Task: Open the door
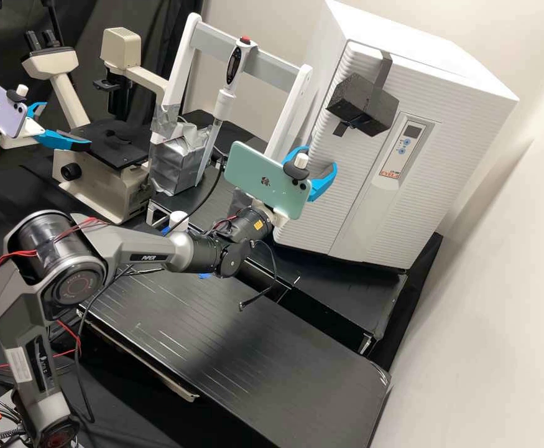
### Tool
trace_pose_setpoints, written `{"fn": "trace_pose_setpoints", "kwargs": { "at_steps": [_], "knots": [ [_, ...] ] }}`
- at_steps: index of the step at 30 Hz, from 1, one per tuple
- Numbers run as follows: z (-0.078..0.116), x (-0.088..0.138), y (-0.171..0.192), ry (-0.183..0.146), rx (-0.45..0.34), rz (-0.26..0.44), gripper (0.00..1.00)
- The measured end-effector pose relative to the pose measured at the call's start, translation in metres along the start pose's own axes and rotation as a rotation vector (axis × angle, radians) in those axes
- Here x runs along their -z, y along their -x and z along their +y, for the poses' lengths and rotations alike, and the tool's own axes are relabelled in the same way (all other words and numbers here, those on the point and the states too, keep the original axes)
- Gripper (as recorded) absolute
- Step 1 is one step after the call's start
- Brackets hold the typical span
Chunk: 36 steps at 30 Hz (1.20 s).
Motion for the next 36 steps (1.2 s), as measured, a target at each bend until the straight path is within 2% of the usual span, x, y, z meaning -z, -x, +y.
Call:
{"fn": "trace_pose_setpoints", "kwargs": {
  "at_steps": [5,12,21,27,36],
  "knots": [
    [0.003,-0.006,0.006,0.007,-0.011,0.013,0.0],
    [0.014,-0.013,0.032,-0.018,-0.051,0.007,0.0],
    [0.028,-0.028,0.067,-0.071,-0.127,-0.047,0.0],
    [0.035,-0.04,0.081,-0.07,-0.17,-0.077,0.0],
    [0.049,-0.054,0.106,-0.108,-0.28,-0.151,0.0]
  ]
}}
